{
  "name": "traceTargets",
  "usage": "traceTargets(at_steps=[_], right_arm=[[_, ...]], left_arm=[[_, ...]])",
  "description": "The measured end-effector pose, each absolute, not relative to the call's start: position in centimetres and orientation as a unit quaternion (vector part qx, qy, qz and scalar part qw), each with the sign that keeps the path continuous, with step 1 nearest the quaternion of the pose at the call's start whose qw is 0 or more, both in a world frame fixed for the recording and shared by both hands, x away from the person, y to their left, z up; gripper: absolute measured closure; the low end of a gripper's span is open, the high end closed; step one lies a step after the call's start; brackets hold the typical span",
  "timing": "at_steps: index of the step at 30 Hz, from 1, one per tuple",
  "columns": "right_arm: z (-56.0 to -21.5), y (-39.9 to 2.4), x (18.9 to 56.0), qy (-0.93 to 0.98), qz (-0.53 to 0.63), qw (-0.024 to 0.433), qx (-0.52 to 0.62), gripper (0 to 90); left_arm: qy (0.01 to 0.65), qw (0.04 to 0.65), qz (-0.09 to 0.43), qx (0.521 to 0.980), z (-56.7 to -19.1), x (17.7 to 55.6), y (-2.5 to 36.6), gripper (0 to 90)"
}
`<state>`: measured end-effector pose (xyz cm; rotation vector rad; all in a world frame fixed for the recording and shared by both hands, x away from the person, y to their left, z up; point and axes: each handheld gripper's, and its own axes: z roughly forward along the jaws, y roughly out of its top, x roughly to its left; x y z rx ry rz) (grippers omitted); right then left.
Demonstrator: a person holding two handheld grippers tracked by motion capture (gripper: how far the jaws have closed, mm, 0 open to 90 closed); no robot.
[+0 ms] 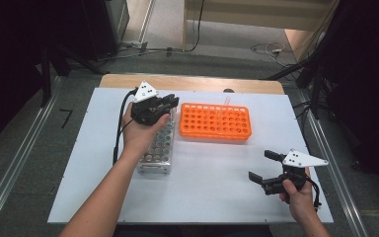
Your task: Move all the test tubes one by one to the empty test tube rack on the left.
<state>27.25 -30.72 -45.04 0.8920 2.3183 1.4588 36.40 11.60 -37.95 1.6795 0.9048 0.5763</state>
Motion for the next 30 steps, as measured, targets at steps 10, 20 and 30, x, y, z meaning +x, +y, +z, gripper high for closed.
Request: traceTargets(at_steps=[10, 20, 30], right_arm=[[-44.8, -31.0, 27.2, 0.792, 0.51, 0.132, 0.308, 0.0], [-44.9, -31.3, 27.3, 0.789, 0.515, 0.126, 0.31, 0.0], [-44.9, -31.4, 27.4, 0.789, 0.517, 0.125, 0.309, 0.0]], left_arm=[[0.405, 0.542, 0.268, 0.686, -38.2, 39.4, 11.8, 76.1], [0.431, 0.532, 0.282, 0.672, -39.7, 41.6, 11.9, 76.1], [0.438, 0.506, 0.29, 0.684, -40.7, 42.0, 11.3, 76.1]])
